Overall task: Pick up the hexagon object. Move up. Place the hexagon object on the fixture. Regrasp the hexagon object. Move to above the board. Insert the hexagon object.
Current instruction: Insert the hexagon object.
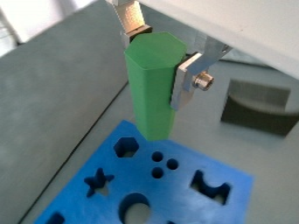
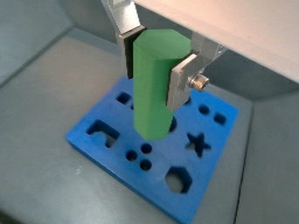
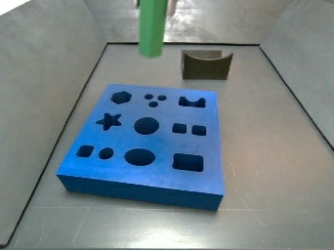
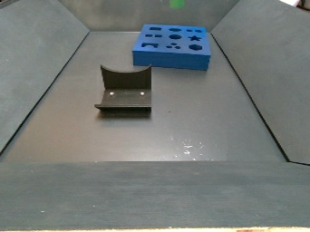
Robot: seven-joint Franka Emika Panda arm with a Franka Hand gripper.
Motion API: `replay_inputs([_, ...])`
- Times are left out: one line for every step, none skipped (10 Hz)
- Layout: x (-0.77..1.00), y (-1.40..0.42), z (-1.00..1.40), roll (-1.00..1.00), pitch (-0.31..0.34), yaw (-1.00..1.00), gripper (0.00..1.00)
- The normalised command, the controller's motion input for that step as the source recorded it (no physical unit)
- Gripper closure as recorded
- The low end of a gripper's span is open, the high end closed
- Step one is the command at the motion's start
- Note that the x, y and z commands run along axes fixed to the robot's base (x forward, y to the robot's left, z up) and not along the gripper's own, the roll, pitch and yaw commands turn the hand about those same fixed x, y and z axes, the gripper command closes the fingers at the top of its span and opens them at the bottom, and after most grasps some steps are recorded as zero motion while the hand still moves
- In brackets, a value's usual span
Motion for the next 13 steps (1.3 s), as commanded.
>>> replay_inputs([-0.07,0.13,-0.08,0.0,0.0,-0.16,1.0])
replay_inputs([0.0,0.0,-0.29,0.0,-0.02,0.0,1.0])
replay_inputs([-0.8,0.4,-0.98,-0.23,-0.109,-0.38,1.0])
replay_inputs([-0.86,0.39,-0.99,-0.27,-0.089,-0.42,1.0])
replay_inputs([-0.36,0.25,-0.38,-0.37,-0.249,-0.17,1.0])
replay_inputs([0.0,0.0,-0.02,0.0,0.0,0.0,1.0])
replay_inputs([-0.46,-0.2,-0.93,-0.01,-0.146,-0.12,1.0])
replay_inputs([-0.55,-0.23,-0.9,-0.09,-0.197,-0.09,1.0])
replay_inputs([-0.01,0.0,0.0,-0.02,-0.031,0.0,1.0])
replay_inputs([0.0,0.0,-0.04,0.0,0.0,0.0,1.0])
replay_inputs([0.0,0.02,-0.51,-0.14,-0.089,0.08,1.0])
replay_inputs([0.0,0.01,-0.34,-0.11,-0.034,0.11,1.0])
replay_inputs([0.0,0.0,-0.06,0.0,0.0,0.0,1.0])
